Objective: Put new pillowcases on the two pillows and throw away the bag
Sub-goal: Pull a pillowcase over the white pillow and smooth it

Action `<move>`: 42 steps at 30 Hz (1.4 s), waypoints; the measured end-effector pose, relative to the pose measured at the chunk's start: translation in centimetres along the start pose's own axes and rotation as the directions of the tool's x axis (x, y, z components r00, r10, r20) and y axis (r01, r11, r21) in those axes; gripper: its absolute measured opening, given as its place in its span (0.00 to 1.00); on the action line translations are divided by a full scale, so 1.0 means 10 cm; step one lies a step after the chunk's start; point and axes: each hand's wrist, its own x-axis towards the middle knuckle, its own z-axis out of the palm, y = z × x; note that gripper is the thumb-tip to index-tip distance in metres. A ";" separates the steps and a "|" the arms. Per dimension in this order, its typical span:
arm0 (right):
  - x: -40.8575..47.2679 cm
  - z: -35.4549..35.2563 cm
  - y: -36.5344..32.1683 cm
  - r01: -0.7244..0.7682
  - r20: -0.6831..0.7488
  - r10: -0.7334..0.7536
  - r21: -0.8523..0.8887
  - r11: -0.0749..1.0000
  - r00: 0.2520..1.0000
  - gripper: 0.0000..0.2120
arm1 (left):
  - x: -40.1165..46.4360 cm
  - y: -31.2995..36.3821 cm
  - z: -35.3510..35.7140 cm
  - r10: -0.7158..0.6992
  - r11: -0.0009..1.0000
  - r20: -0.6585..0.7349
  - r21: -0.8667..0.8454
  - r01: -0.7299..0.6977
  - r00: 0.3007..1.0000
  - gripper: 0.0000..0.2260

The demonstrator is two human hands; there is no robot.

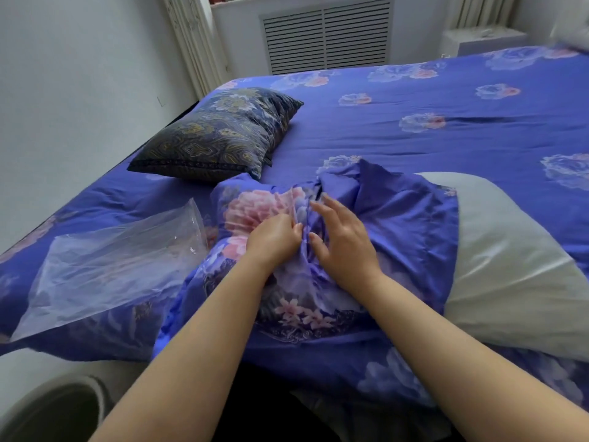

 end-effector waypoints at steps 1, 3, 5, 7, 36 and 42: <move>0.02 0.06 -0.07 0.081 -0.018 -0.082 -0.018 0.997 0.996 0.24 | -0.02 -0.02 -0.01 0.014 1.000 -0.038 -0.010 -0.015 0.999 0.11; 0.07 0.12 -0.15 0.109 0.137 -0.093 -0.112 0.988 0.986 0.23 | -0.05 -0.04 -0.05 0.018 0.998 -0.107 -0.062 -0.025 0.994 0.11; 0.14 0.09 -0.08 -0.006 0.279 0.108 -0.343 0.939 0.954 0.32 | -0.06 -0.10 -0.06 -0.013 0.987 -0.160 -0.159 -0.012 0.987 0.12; 0.20 -0.02 0.02 -0.127 0.275 0.324 -0.552 0.824 0.905 0.43 | -0.07 -0.18 -0.05 -0.050 0.967 -0.218 -0.253 -0.007 0.975 0.13; 0.29 -0.76 0.53 -0.307 0.198 0.397 -0.369 0.877 0.896 0.17 | -0.12 -0.27 0.14 -0.030 0.999 -0.553 -0.050 0.002 0.833 0.13; 0.22 -0.65 0.72 -0.268 0.099 0.403 -0.602 0.752 0.910 0.35 | -0.15 -0.60 0.07 -0.351 0.936 -0.197 -0.073 0.343 0.915 0.45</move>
